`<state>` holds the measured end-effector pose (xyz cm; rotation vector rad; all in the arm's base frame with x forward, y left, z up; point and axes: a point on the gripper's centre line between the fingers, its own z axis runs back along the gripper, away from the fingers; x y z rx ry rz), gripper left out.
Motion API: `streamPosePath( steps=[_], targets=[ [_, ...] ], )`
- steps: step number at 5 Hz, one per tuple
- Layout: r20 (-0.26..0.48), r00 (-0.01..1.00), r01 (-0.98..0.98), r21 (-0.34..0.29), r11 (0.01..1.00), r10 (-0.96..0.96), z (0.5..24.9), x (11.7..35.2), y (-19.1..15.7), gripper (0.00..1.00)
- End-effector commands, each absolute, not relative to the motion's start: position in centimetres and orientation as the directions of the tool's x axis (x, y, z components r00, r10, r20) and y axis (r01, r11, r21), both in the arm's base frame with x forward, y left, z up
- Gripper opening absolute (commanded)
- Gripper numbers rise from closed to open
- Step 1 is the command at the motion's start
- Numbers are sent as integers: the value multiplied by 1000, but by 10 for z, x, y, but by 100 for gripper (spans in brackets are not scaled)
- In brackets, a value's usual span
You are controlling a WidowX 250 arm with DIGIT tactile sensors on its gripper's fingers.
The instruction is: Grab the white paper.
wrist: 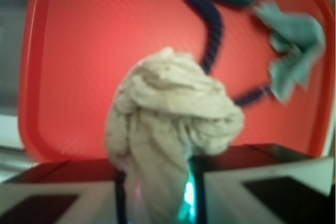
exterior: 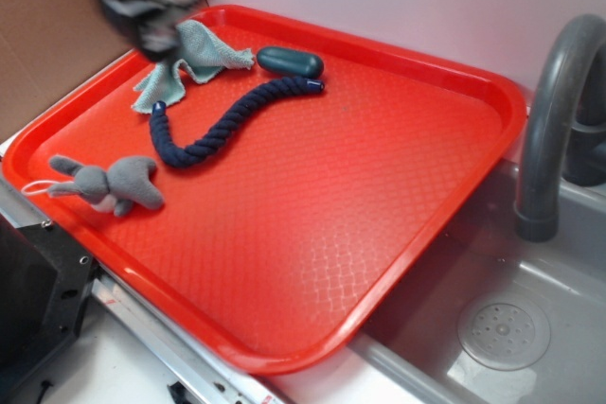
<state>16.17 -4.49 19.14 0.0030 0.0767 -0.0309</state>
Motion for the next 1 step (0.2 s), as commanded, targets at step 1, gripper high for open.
streamPosePath(
  steps=[1],
  targets=[
    [-35,999,-31,70,997,33,204,138,-47,0]
  ],
)
